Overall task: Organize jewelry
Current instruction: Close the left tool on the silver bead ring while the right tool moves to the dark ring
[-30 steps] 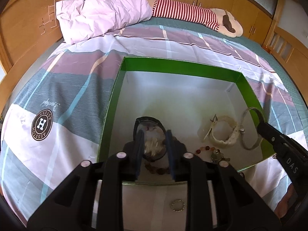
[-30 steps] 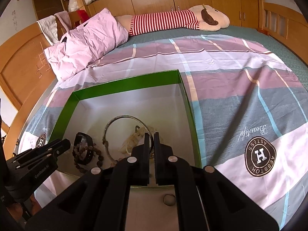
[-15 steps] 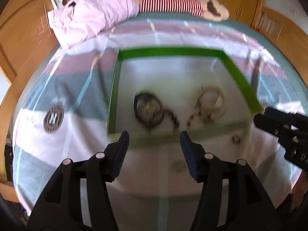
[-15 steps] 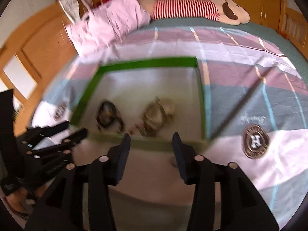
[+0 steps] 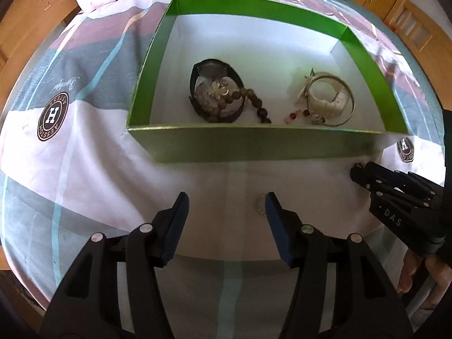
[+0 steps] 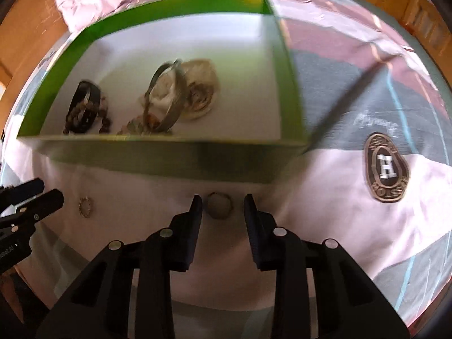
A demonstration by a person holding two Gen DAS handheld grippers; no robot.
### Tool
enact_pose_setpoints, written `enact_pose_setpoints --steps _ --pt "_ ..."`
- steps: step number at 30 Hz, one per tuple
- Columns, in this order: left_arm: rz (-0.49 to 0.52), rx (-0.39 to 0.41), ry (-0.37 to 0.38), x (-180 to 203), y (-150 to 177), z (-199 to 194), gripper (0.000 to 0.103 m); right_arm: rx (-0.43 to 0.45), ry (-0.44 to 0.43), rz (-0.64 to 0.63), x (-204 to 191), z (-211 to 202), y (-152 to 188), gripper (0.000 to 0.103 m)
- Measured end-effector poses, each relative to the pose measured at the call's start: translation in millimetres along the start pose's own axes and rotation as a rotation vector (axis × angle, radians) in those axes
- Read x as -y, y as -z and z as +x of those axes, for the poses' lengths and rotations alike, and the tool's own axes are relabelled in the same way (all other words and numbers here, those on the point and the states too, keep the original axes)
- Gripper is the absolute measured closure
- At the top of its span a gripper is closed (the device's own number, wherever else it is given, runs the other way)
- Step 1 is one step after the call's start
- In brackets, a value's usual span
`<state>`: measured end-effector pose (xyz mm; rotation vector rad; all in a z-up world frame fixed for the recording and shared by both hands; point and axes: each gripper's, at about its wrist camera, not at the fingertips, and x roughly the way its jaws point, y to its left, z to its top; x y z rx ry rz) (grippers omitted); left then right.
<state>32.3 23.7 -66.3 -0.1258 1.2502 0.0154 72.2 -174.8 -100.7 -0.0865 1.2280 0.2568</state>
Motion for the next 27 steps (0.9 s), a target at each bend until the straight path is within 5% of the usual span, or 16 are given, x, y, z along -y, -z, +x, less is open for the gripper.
enact_pose_setpoints --steps 4,7,14,18,27 --pt "-0.017 -0.006 -0.007 -5.4 -0.8 -0.1 0.045 -0.044 -0.198 0.027 -2.4 -12.9 6.6 0.071" --pt "-0.035 -0.011 -0.009 -8.4 -2.5 0.2 0.033 0.004 -0.174 0.050 4.0 -23.9 8.6 0.070" --pt "0.020 -0.018 -0.009 9.5 2.1 7.3 0.033 0.006 -0.108 0.087 11.7 -16.1 -0.1 0.070" --pt "0.014 -0.029 -0.001 12.1 4.3 16.9 0.057 -0.003 -0.108 0.102 12.9 -17.1 2.7 0.064" --pt "-0.001 -0.009 0.034 16.0 -0.7 17.5 0.053 -0.011 -0.105 0.119 23.3 -17.0 1.4 0.063"
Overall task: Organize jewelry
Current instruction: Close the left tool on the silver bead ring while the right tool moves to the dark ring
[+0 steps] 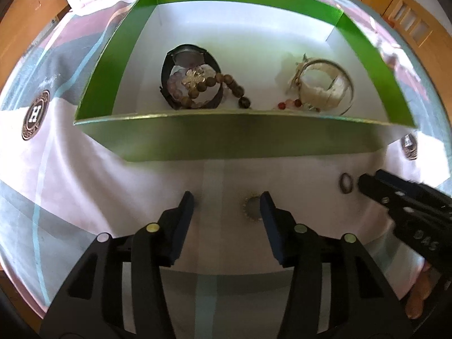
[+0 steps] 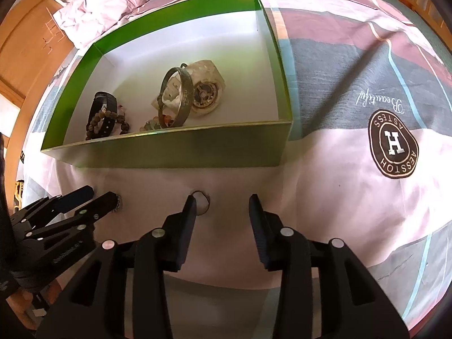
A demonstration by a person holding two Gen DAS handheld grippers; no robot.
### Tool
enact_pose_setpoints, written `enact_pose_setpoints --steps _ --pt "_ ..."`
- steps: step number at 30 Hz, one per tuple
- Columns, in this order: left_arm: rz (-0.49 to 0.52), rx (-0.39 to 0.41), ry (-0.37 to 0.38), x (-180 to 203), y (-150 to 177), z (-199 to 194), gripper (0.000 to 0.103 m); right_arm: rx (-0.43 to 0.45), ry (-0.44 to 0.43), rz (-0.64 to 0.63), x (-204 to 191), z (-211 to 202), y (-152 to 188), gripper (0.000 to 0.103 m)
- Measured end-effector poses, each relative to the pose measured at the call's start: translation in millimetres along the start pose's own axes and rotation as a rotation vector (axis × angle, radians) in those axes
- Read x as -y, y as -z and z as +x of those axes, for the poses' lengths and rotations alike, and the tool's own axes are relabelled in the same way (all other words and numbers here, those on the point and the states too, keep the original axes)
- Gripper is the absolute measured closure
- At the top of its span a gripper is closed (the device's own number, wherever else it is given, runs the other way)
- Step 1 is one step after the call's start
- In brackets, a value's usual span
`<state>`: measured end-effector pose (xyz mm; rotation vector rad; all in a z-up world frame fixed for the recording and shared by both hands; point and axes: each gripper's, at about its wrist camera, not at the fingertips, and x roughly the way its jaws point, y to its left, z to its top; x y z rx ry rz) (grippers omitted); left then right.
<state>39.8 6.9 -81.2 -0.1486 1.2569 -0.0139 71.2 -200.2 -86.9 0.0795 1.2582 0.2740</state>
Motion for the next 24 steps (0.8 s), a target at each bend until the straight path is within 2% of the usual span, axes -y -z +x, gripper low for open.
enact_pose_setpoints --steps 6,10,14,15,16,18,20,24 --pt "0.032 0.022 0.036 9.9 0.6 -5.4 0.053 -0.005 0.005 -0.009 -3.6 3.6 -0.4 0.063" --pt "0.048 -0.003 -0.021 16.4 0.9 6.5 0.053 -0.007 0.012 -0.020 -8.4 6.4 -0.1 0.063" --pt "0.038 -0.004 -0.026 14.6 -3.8 9.0 0.054 0.000 0.011 -0.019 -12.7 6.8 -1.3 0.063" --pt "0.027 -0.006 -0.030 12.7 -4.8 8.9 0.061 0.005 0.009 -0.017 -13.2 6.9 -2.1 0.063" --pt "0.012 -0.007 -0.041 9.6 -5.8 8.5 0.073 0.009 0.007 -0.017 -13.7 6.8 -2.5 0.063" --pt "-0.004 -0.012 -0.050 3.0 -7.2 7.8 0.082 0.020 0.000 -0.027 -16.7 7.1 -3.3 0.063" --pt "-0.034 -0.028 -0.012 -4.6 -9.0 6.6 0.082 0.029 -0.013 -0.041 -20.9 7.6 -4.4 0.063" --pt "-0.056 -0.038 0.009 -13.4 -9.0 5.4 0.081 0.029 0.009 -0.102 -36.5 14.3 -3.2 0.063"
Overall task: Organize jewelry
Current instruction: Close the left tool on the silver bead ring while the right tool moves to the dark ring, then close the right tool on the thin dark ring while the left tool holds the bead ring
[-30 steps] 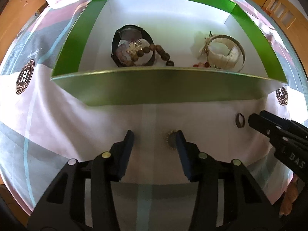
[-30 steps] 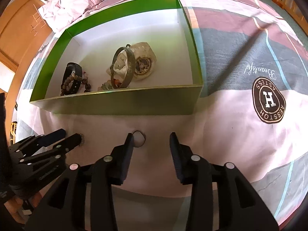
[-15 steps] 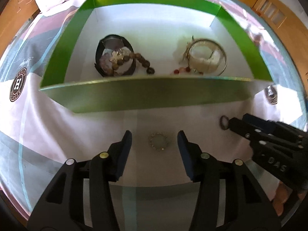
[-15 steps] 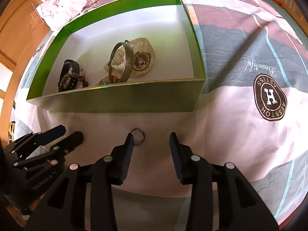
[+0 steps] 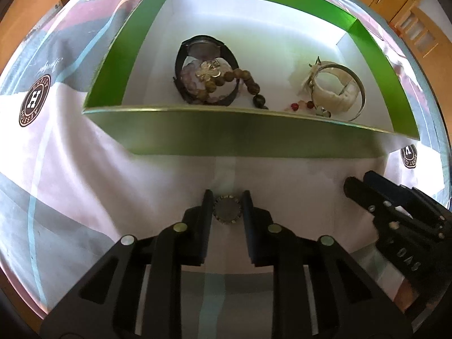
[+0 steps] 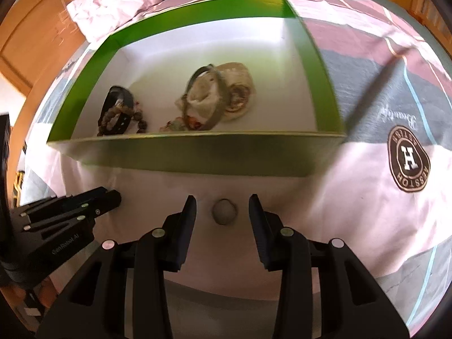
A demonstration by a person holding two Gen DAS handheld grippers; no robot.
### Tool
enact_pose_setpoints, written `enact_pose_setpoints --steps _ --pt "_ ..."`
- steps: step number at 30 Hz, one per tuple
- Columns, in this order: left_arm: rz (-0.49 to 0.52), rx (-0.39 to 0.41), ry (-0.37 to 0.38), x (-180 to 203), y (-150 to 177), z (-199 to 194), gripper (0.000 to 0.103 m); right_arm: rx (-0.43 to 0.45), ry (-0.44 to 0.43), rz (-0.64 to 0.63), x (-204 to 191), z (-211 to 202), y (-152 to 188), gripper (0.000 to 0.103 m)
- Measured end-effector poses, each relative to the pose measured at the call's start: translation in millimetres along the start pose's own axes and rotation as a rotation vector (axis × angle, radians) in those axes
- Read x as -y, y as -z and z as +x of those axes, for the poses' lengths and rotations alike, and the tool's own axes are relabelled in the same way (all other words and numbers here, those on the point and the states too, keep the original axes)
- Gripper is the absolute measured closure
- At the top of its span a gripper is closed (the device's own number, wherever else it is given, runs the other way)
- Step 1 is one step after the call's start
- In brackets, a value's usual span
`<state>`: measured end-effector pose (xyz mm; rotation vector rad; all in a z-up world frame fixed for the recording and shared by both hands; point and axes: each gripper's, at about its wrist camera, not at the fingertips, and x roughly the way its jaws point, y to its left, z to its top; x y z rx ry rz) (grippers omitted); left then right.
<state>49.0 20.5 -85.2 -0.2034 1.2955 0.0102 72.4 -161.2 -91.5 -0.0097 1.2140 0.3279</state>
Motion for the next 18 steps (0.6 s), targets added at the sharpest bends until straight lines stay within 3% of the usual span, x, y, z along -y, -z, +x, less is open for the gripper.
enact_pose_setpoints --steps 5,7,14,16,18 --pt "0.002 -0.003 0.009 3.4 0.3 2.0 0.078 -0.004 0.061 -0.063 -9.8 9.4 3.4 0.063" --pt "0.008 -0.004 0.012 2.1 1.5 1.3 0.072 0.000 0.076 -0.082 -13.3 9.5 3.9 0.063" --pt "0.026 -0.008 -0.007 14.3 0.6 6.2 0.070 -0.013 0.060 -0.079 -14.1 10.7 0.0 0.063" --pt "0.013 -0.008 -0.004 21.1 -2.7 8.2 0.061 -0.014 0.062 -0.080 -13.3 9.4 1.1 0.063" --pt "0.000 -0.001 -0.017 13.0 -1.4 5.4 0.060 -0.015 0.061 -0.078 -12.5 8.7 1.9 0.063"
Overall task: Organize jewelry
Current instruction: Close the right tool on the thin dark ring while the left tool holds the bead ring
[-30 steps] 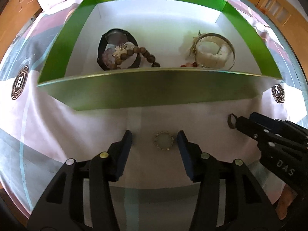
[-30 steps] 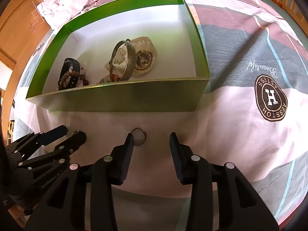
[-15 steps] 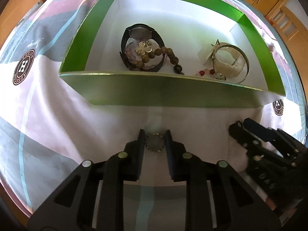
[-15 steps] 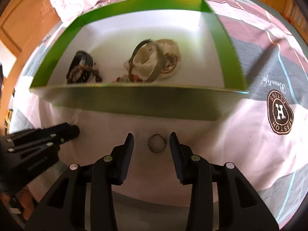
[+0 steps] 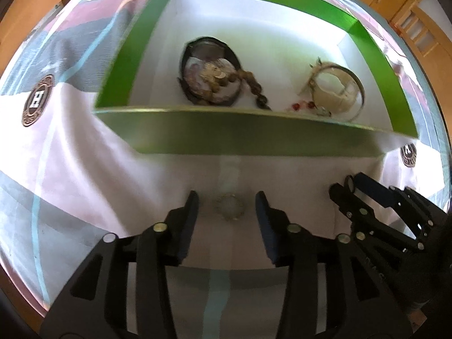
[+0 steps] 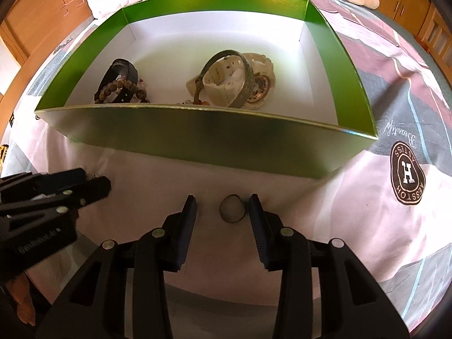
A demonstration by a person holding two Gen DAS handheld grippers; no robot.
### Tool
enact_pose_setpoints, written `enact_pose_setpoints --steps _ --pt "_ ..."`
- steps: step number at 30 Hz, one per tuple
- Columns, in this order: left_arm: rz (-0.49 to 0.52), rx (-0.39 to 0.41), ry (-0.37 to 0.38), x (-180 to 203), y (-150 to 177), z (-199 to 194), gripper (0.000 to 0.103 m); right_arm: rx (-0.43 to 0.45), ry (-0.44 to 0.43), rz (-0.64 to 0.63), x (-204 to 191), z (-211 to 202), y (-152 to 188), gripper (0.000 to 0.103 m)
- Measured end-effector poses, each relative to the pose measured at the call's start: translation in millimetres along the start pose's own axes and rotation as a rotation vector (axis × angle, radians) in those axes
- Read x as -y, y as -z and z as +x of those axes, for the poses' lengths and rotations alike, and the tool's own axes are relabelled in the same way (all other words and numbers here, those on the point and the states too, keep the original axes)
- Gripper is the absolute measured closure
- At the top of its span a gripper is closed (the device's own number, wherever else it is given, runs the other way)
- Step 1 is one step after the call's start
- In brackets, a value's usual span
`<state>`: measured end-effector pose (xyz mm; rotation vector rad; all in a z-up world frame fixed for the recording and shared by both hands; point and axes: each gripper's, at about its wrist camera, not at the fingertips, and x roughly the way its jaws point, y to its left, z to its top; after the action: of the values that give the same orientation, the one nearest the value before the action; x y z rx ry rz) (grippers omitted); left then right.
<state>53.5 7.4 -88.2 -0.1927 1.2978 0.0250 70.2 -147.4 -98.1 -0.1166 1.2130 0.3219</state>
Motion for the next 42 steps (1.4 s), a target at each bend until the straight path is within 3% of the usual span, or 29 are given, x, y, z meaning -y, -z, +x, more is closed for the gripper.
enact_pose_setpoints --steps 11,20,24,29,37,42 --pt "0.042 0.005 -0.043 -3.8 3.3 0.9 0.062 0.004 0.013 -0.011 -1.9 0.3 2.6 0.063" --pt "0.129 0.040 -0.137 30.7 7.8 10.8 0.064 0.012 0.033 -0.022 -8.9 1.9 4.0 0.063" --pt "0.149 0.049 -0.122 40.1 8.2 11.6 0.082 0.014 0.038 -0.018 -11.4 1.3 4.7 0.064" --pt "0.151 0.054 -0.120 40.8 10.8 7.9 0.082 0.022 0.037 -0.040 -17.3 -0.8 5.5 0.082" --pt "0.137 0.054 -0.108 23.9 10.3 -0.6 0.082 0.033 0.036 -0.065 -24.7 -5.4 7.1 0.084" --pt "0.125 0.067 -0.099 17.8 9.3 -10.0 0.082 0.091 0.006 -0.055 -21.3 -24.7 6.3 0.084"
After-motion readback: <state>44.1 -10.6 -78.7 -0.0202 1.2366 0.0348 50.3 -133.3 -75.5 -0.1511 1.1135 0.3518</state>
